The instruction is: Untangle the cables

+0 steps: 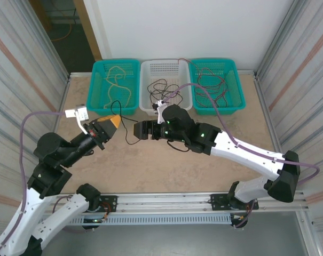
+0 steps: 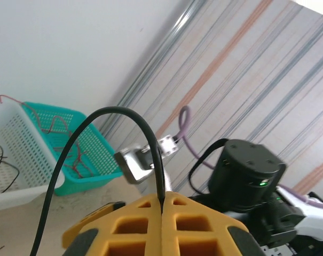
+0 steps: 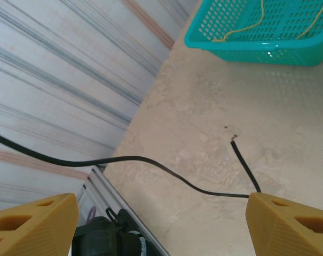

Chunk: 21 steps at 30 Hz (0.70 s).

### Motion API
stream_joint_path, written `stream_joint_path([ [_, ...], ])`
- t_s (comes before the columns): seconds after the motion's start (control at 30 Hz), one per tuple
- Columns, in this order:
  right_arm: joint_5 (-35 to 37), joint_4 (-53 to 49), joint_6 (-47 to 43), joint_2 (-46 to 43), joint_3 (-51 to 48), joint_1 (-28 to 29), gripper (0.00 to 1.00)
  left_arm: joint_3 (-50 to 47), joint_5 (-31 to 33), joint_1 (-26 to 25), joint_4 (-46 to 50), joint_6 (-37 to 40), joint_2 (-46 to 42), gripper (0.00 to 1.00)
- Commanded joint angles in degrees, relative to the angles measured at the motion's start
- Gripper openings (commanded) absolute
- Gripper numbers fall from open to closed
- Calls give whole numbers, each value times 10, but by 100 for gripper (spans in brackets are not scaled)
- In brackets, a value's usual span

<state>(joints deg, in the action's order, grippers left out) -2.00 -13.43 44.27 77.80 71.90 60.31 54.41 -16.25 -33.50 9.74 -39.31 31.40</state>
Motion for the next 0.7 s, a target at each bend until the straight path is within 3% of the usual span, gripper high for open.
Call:
stream_joint_path([
  [0.0, -13, 34, -30, 13, -3, 4, 81, 26, -19, -3, -29, -9, 4, 0],
  [0.27, 28, 51, -69, 23, -2, 6, 84, 41, -20, -3, -14, -19, 20, 0],
  [0.47, -14, 93, -75, 39, -2, 10, 82, 40, -15, -3, -16, -21, 18, 0],
  [0.67, 13, 97, -82, 58, 6, 13, 82, 46, -16, -3, -9, -20, 18, 0],
])
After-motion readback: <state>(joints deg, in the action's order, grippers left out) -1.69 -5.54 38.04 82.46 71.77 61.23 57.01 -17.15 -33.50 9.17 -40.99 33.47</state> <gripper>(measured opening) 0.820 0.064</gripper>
